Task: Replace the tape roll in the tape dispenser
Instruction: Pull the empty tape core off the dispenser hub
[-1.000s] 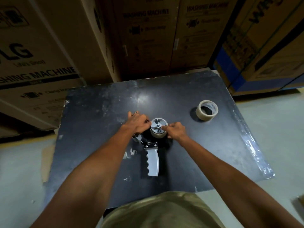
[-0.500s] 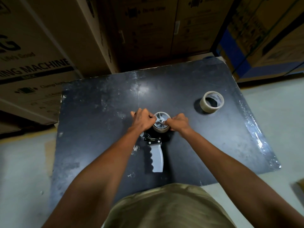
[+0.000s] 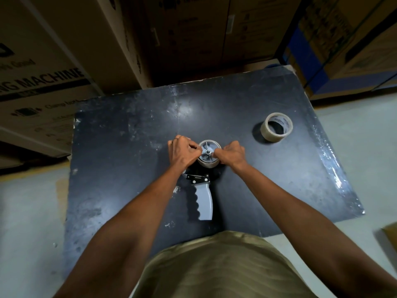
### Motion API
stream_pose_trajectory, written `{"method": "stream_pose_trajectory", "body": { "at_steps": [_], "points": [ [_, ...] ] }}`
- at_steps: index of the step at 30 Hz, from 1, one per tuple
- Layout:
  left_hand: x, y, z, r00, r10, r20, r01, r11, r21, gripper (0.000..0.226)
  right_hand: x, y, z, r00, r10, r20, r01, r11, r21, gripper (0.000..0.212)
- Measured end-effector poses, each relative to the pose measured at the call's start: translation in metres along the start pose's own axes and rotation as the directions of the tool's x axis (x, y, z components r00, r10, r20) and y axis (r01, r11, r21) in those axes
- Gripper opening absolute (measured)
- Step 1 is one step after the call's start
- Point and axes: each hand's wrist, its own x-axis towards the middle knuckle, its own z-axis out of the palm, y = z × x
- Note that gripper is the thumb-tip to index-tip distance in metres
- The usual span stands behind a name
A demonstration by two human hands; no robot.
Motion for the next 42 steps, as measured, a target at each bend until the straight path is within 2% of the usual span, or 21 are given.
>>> {"method": "stream_pose_trajectory", "body": {
  "at_steps": [5,11,16,20,25,28,32,34,36,38,40,42],
  "points": [
    [-0.006,0.007,-0.005,1.0,-0.004,-0.03,0.003,0.998,-0.055,0.014,-0.002,0.0,0.0,0.999,-0.03,-0.011,0.03,0.999,-0.033,0.038],
    [-0.009,0.007,-0.002,0.997,-0.066,-0.046,0.061,0.992,-0.113,0.023,-0.004,-0.005,-0.001,1.0,-0.021,-0.002,0.021,0.999,-0.024,0.031],
    [-0.01,0.007,-0.001,0.993,-0.082,-0.085,0.07,0.989,-0.133,0.018,0.002,-0.005,0.004,1.0,-0.014,-0.001,0.014,0.997,-0.07,0.05],
    [-0.009,0.006,0.0,0.992,-0.096,-0.081,0.082,0.982,-0.17,0.019,0.002,-0.006,0.004,1.0,-0.025,-0.016,0.024,0.995,-0.099,0.049],
    [-0.009,0.001,0.003,0.993,-0.089,-0.082,0.072,0.978,-0.197,0.024,-0.001,-0.008,0.0,0.999,-0.029,-0.024,0.026,0.992,-0.121,0.047],
    [-0.007,-0.004,-0.001,1.0,-0.012,-0.025,0.007,0.979,-0.205,0.034,0.003,-0.005,-0.004,0.999,-0.018,0.028,0.022,0.987,-0.16,0.043],
    [-0.007,-0.02,-0.015,0.967,0.216,0.133,-0.212,0.976,-0.043,0.073,0.005,-0.009,-0.015,0.989,-0.071,0.129,0.085,0.99,-0.114,0.037],
    [-0.006,-0.028,-0.018,0.932,0.297,0.207,-0.324,0.939,0.115,0.082,0.001,-0.009,-0.021,0.97,-0.167,0.177,0.188,0.976,-0.11,0.048],
    [-0.005,-0.033,-0.014,0.905,0.33,0.267,-0.405,0.859,0.313,0.079,-0.008,-0.01,-0.022,0.924,-0.275,0.265,0.318,0.939,-0.134,0.064],
    [-0.006,-0.031,-0.009,0.908,0.308,0.284,-0.408,0.8,0.44,0.076,-0.009,-0.005,-0.016,0.885,-0.344,0.314,0.415,0.889,-0.195,0.089],
    [-0.008,-0.028,-0.005,0.924,0.285,0.255,-0.378,0.784,0.493,0.072,-0.007,0.004,-0.008,0.88,-0.37,0.299,0.441,0.869,-0.223,0.104],
    [-0.009,-0.027,-0.002,0.934,0.281,0.219,-0.354,0.802,0.482,0.067,-0.008,0.01,-0.002,0.877,-0.406,0.257,0.462,0.859,-0.221,0.105]
  ]
}}
